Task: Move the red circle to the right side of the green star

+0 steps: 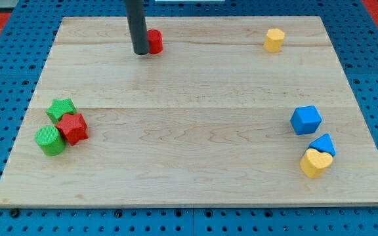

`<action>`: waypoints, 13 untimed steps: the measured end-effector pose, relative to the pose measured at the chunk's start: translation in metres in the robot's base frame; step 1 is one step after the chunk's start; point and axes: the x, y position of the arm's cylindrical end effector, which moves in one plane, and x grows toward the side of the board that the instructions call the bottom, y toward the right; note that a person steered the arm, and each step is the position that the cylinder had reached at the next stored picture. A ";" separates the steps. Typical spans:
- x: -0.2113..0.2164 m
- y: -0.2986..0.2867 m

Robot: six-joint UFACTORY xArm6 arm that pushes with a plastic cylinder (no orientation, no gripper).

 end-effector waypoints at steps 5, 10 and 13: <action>-0.055 -0.021; 0.017 0.003; -0.046 -0.016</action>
